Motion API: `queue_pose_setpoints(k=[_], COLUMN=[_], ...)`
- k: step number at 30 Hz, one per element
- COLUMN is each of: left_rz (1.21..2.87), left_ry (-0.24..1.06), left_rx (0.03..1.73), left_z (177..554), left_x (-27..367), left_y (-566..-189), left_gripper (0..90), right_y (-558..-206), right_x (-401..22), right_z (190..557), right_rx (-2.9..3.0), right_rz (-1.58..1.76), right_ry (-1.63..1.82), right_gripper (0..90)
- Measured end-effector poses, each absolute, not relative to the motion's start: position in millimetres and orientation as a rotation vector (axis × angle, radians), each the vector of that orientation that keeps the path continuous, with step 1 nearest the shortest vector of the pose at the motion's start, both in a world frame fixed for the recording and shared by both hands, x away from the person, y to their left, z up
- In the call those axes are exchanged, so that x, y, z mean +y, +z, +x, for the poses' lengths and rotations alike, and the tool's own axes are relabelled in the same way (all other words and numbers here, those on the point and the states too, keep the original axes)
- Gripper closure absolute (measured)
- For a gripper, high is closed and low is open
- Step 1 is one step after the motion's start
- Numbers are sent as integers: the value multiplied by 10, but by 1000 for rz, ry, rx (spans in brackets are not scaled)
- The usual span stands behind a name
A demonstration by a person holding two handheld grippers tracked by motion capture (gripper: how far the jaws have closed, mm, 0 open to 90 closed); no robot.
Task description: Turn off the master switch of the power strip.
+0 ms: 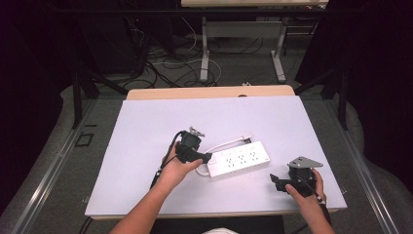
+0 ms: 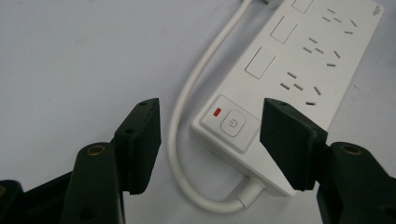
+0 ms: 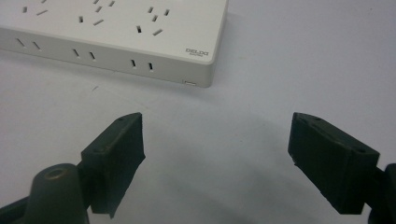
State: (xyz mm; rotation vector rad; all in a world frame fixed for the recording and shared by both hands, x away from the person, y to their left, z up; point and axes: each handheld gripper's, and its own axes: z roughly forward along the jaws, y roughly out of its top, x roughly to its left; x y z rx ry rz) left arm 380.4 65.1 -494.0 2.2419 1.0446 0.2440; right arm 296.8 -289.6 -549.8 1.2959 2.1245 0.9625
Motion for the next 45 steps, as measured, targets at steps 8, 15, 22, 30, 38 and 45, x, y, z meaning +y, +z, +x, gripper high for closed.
queue_pose_setpoints(k=[8, 15, 22, 30, 38, 45], left_rz=[2199, 2175, 2151, 2121, 2104, 2064], left_ry=[295, 310, 318, 317, 316, 321], left_rx=[1051, 1099, 1139, 1167, 1179, 1255], left_z=[3754, 3709, 3675, 3632, 3576, 3526], left_x=[739, 867, 1011, 1211, 1403, 1622], left_y=[-4882, -4804, -4757, -4705, -4736, -4791], left_gripper=[333, 342, 275, 155, 3, 3], right_y=[-5496, -5498, -5499, -5495, -5497, -5500], right_x=[-2885, -2884, -2881, -2880, -2876, -2857], right_z=[2967, 2967, 2967, 2962, 2967, 2961], right_rx=[2120, 2117, 2115, 2123, 2128, 2128], right_rz=[1295, 1286, 1291, 1294, 1281, 1297], right_ry=[964, 964, 965, 969, 968, 966], right_gripper=[179, 179, 179, 178, 179, 179])
